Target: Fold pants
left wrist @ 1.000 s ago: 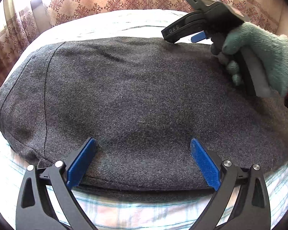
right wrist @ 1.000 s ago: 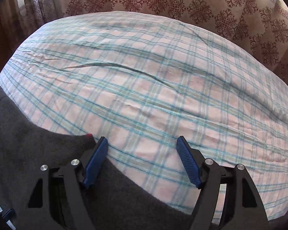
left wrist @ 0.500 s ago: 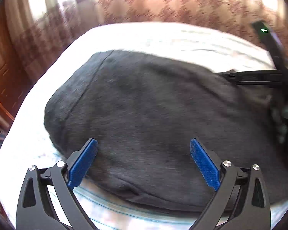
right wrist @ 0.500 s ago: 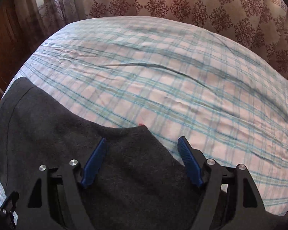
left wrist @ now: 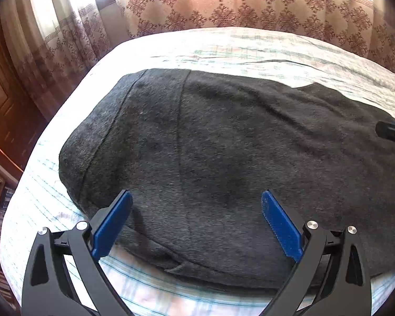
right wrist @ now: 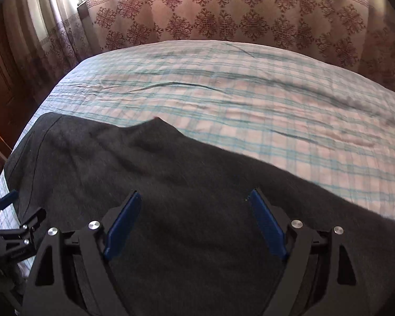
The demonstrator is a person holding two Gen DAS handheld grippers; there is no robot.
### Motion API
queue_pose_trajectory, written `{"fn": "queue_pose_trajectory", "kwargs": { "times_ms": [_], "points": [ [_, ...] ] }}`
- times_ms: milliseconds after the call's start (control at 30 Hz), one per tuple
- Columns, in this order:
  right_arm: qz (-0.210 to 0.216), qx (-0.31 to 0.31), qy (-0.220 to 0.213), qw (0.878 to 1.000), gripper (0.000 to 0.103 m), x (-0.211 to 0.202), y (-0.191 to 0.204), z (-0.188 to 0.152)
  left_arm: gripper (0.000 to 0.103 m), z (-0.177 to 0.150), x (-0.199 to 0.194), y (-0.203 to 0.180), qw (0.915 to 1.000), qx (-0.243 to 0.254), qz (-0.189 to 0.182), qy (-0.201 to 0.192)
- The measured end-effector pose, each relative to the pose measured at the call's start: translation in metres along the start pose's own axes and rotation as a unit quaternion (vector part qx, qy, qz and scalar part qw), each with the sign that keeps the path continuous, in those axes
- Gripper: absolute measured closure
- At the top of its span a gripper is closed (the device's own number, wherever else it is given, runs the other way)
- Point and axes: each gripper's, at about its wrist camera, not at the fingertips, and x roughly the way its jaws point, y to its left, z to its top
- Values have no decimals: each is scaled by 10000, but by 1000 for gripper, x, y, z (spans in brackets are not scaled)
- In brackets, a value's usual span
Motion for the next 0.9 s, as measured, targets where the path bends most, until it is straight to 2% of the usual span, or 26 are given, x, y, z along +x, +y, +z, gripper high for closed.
{"fn": "queue_pose_trajectory", "kwargs": {
  "times_ms": [67, 167, 233, 267, 333, 433, 600, 700, 767, 900],
  "points": [
    [-203, 281, -9, 9994, 19, -16, -23, -18, 3, -2, -9, -17, 9997, 125, -216, -37],
    [-533, 699, -31, 9961, 18, -34, -57, -36, 2, -6, -8, -44, 9976, 277, -601, 222],
    [-742, 939, 140, 9927, 18, -33, -79, -45, 2, -11, -3, -62, 9968, 406, -555, 415],
    [-807, 1048, 221, 9910, 18, -31, -89, -49, 2, -15, -2, -64, 9971, 450, -471, 391],
    [-841, 1203, 278, 9888, 18, -27, -105, -54, 2, -16, 1, -62, 9970, 357, -565, 397],
    [-906, 1301, 127, 9873, 18, -25, -118, -57, 2, -19, 1, -55, 9962, 320, -701, 412],
    [-940, 1503, -23, 9842, 18, -34, -138, -49, 2, -15, -2, -55, 9966, 406, -550, 467],
    [-1102, 1810, -191, 9771, 18, -58, -164, -52, 2, -12, -6, -64, 9969, 436, -422, 505],
    [-1385, 1901, -219, 9717, 18, -74, -184, -57, 2, -12, -12, -70, 9967, 473, -435, 496],
    [-2135, 2326, -41, 9488, 18, -87, -239, -78, 2, -20, -23, -88, 9942, 808, -548, 449]
  ]
}}
